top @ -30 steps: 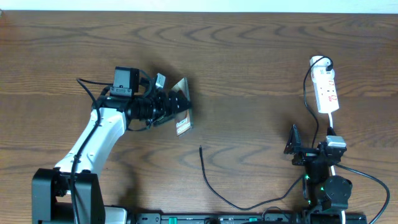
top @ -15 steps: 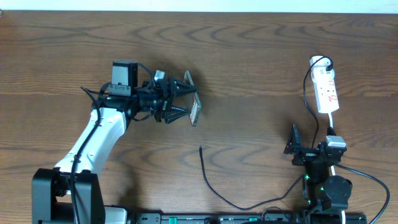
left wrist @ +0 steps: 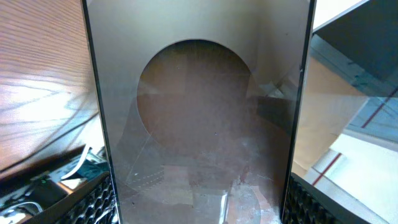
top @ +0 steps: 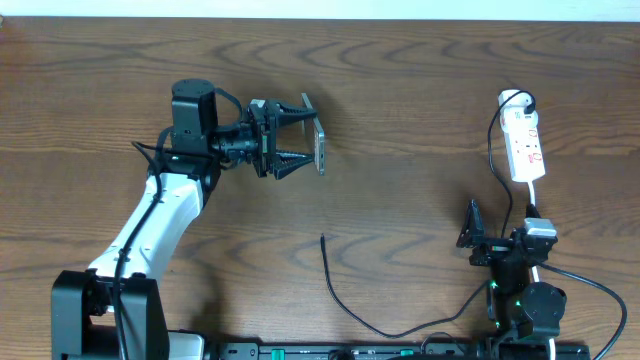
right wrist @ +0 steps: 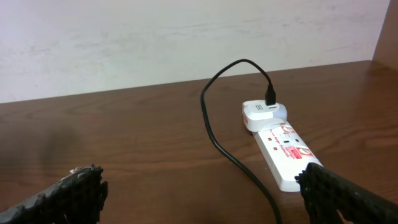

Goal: Plug charger to phone and switch on socket
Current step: 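Hold the phone raised in the left gripper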

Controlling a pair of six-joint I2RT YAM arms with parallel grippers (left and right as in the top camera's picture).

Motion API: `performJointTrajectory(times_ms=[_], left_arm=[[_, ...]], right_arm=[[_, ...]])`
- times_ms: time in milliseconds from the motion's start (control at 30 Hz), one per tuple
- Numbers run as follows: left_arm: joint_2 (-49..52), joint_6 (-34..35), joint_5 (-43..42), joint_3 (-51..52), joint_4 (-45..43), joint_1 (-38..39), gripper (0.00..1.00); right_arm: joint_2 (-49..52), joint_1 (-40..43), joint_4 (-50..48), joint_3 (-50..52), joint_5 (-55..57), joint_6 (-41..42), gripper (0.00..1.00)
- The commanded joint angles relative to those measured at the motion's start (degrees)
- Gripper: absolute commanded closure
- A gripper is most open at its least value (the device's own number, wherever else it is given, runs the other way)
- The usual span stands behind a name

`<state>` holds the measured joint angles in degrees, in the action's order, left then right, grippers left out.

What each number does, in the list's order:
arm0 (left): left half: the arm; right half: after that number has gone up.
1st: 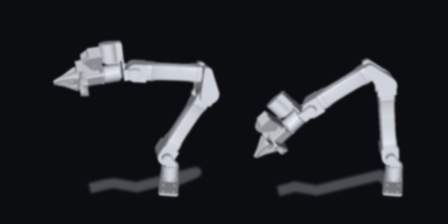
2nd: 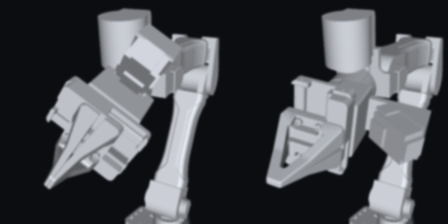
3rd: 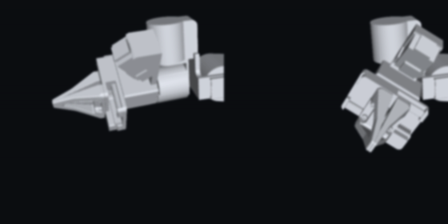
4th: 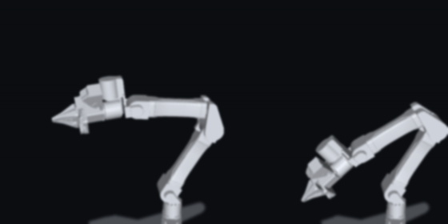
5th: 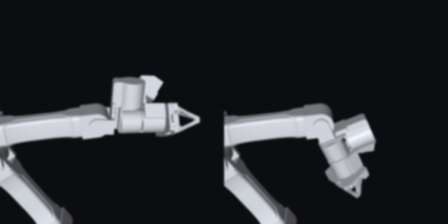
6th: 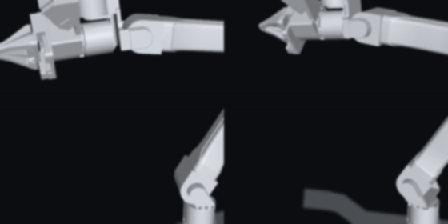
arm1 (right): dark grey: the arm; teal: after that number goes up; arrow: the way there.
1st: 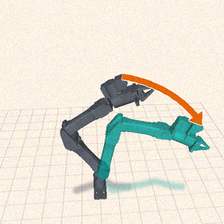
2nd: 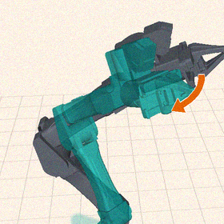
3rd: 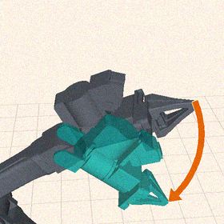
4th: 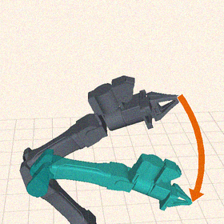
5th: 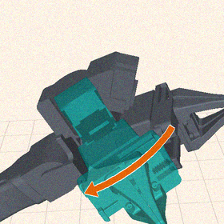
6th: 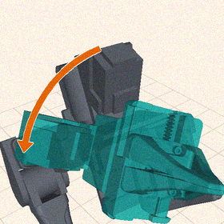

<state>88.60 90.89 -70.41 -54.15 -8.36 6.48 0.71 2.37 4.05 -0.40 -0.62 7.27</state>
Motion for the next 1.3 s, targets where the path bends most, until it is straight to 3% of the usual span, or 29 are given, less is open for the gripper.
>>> performJointTrajectory(times_ms=[0,1267], left_arm=[[-1.4,6.3,-2.7,-2.1,-2.8,0.0,0.93],[-1.4,9.3,-2.4,-2.1,-3.7,0.0,0.93]], right_arm=[[-0.3,-0.5,0.3,0.1,0.3,0.9,0.01],[-0.3,-0.5,0.3,0.1,0.3,0.9,0.01]])
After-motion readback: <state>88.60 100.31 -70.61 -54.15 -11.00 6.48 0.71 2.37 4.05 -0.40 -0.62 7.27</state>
